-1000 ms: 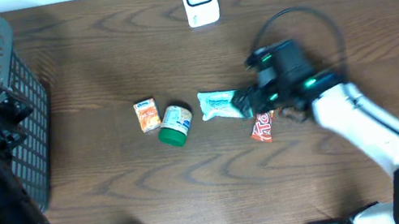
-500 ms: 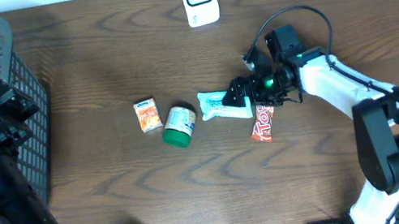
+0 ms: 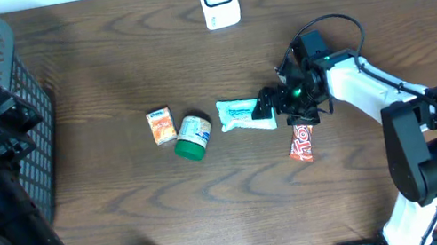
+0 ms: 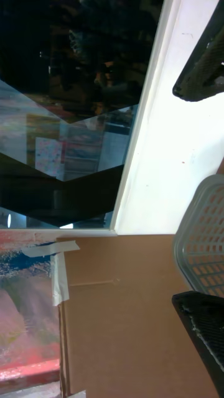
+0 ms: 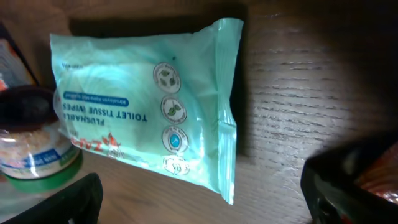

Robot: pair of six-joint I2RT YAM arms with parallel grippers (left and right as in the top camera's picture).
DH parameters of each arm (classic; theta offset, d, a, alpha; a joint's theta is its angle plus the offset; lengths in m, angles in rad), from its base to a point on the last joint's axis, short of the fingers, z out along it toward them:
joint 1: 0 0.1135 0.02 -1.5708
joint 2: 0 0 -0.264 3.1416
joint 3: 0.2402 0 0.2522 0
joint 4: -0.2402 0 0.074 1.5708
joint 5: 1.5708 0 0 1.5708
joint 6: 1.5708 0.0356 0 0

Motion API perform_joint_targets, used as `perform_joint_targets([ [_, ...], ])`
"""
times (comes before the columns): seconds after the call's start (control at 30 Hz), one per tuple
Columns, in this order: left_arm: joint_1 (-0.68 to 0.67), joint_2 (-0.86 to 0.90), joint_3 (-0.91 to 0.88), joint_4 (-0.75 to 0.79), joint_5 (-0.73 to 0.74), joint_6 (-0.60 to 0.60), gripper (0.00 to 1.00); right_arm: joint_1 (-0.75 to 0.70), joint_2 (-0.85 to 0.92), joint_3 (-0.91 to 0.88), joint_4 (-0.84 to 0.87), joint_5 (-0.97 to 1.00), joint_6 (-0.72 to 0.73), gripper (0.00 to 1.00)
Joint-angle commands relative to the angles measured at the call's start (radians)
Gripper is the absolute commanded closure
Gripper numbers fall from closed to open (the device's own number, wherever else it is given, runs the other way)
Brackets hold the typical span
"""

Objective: Scan the item barcode

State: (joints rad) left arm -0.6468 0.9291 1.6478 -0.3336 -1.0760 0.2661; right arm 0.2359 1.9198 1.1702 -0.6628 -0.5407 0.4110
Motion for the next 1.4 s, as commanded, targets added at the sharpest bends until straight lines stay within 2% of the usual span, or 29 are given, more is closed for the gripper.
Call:
perform_joint_targets([
  [0.0,0.002,-0.004,-0.006,0.003,-0.006,-0.002,0.02,0.016,0.120,-0.006,-0.004,0.010,0.087,0.01],
  [0.2,0.002,-0.004,-0.006,0.003,-0.006,-0.002,0.02,0.063,0.274,-0.006,0.011,-0.025,0.194,0.01],
  [0.3,0.002,-0.004,-0.006,0.003,-0.006,-0.002,0.02,0.056,0.329,-0.006,0.053,-0.127,0.214,0.01],
  [0.33,0.002,-0.004,-0.006,0.003,-0.006,-0.002,0.02,0.051,0.345,-0.006,0.062,-0.148,0.222,0.06],
  [0.37,0.002,-0.004,-0.006,0.003,-0.006,-0.002,0.02,0.046,0.362,-0.006,0.066,-0.167,0.234,0.25],
  [0.4,0.002,-0.005,-0.006,0.003,-0.006,-0.002,0.02,0.040,0.381,-0.006,0.072,-0.189,0.248,0.50],
  [0.47,0.002,-0.005,-0.006,0.003,-0.006,-0.002,0.02,0.029,0.405,-0.006,0.080,-0.203,0.251,0.79],
  [0.5,0.002,-0.005,-0.006,0.003,-0.005,-0.002,0.02,0.020,0.412,-0.006,0.080,-0.203,0.255,0.87],
  [0.6,0.002,-0.005,-0.006,0.003,-0.006,-0.002,0.02,0.008,0.409,-0.006,0.095,-0.191,0.251,0.98],
  [0.73,0.002,-0.005,-0.006,0.003,-0.006,-0.002,0.02,-0.002,0.379,-0.006,0.159,-0.163,0.216,0.99],
  [0.9,0.002,-0.005,-0.006,0.003,-0.006,-0.002,0.02,-0.012,0.243,-0.006,0.157,0.011,0.150,0.99],
  [1.07,0.002,-0.005,-0.006,0.003,-0.006,-0.002,0.02,0.003,-0.018,-0.006,0.058,0.201,0.061,0.98],
  [1.23,0.002,-0.005,-0.006,0.002,-0.006,-0.002,0.02,0.042,-0.280,-0.006,-0.022,0.304,-0.002,0.98],
  [1.37,0.002,-0.004,-0.006,0.002,-0.006,-0.002,0.02,0.087,-0.437,-0.006,-0.113,0.481,-0.010,0.98],
])
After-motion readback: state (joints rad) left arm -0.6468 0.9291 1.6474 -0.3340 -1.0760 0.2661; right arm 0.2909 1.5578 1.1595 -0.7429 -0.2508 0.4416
